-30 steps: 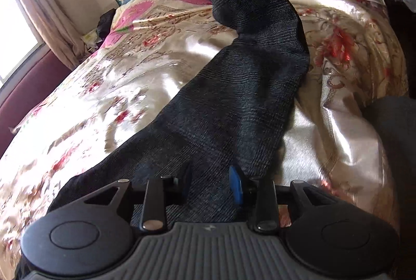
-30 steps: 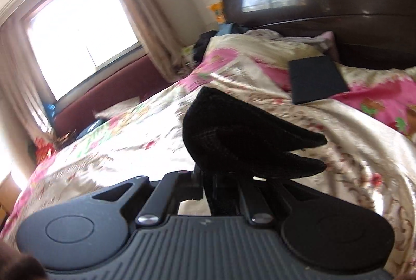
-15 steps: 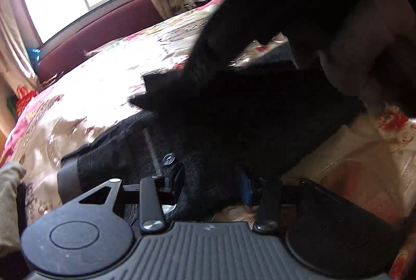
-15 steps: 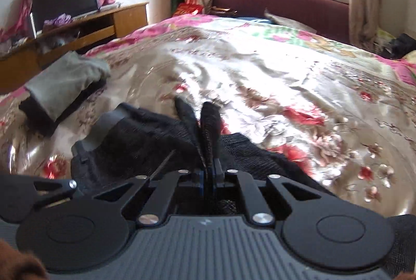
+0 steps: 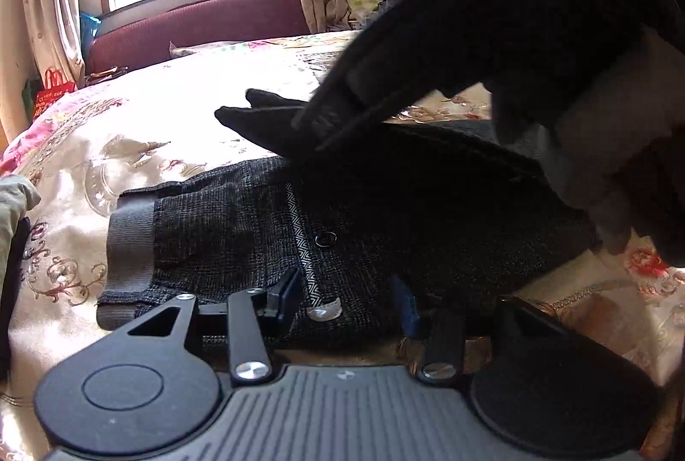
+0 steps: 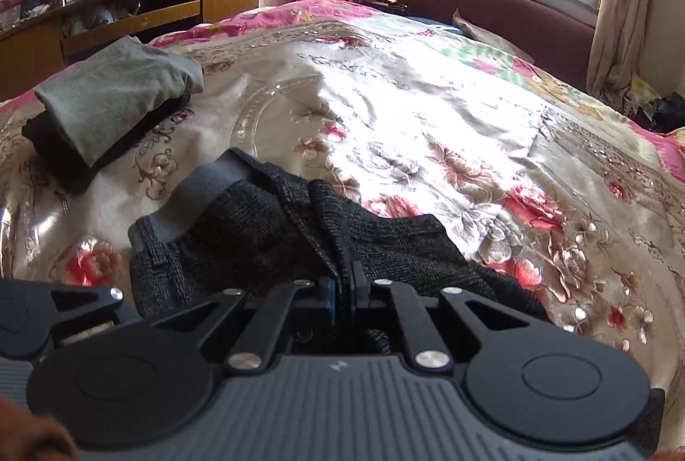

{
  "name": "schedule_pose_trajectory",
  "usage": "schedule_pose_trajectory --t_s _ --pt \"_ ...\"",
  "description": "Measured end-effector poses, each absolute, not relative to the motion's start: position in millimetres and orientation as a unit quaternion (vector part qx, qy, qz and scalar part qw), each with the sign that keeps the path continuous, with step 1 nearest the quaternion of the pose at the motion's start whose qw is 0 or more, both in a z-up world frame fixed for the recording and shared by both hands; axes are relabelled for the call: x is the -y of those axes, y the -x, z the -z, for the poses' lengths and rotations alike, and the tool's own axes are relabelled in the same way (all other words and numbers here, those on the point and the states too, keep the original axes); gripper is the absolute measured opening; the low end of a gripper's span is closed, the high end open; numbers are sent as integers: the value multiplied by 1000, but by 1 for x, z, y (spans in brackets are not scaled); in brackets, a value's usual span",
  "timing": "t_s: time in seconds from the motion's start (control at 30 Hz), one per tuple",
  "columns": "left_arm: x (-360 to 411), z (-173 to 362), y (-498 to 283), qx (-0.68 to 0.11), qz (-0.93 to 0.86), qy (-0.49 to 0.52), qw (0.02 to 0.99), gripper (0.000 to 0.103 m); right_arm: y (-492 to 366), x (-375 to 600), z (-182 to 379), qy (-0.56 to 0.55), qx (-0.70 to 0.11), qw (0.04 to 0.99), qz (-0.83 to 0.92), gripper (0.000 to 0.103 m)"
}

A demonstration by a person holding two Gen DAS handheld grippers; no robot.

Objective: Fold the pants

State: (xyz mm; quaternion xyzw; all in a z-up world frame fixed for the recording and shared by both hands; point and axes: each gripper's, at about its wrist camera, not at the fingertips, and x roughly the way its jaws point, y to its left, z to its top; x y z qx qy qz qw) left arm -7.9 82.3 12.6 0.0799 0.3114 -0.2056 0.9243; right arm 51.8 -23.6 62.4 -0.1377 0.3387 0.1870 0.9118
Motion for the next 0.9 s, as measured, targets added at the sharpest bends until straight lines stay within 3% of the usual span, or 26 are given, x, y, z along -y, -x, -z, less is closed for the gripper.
schedule_pose_trajectory --t_s 0.13,0.3,0.57,0.9 --pt "-90 -19 16 -308 194 -75 928 60 -59 -12 -63 137 -316 912 -224 7" --pt "-103 -29 32 -308 182 -67 931 61 -57 -57 -45 213 -297 884 -293 7" --pt "-127 -37 34 -319 177 -23 931 64 -49 -64 -28 250 -295 866 -317 8" --pt "-129 -41 42 -340 172 -39 924 64 -31 -58 -23 293 -265 838 -375 8"
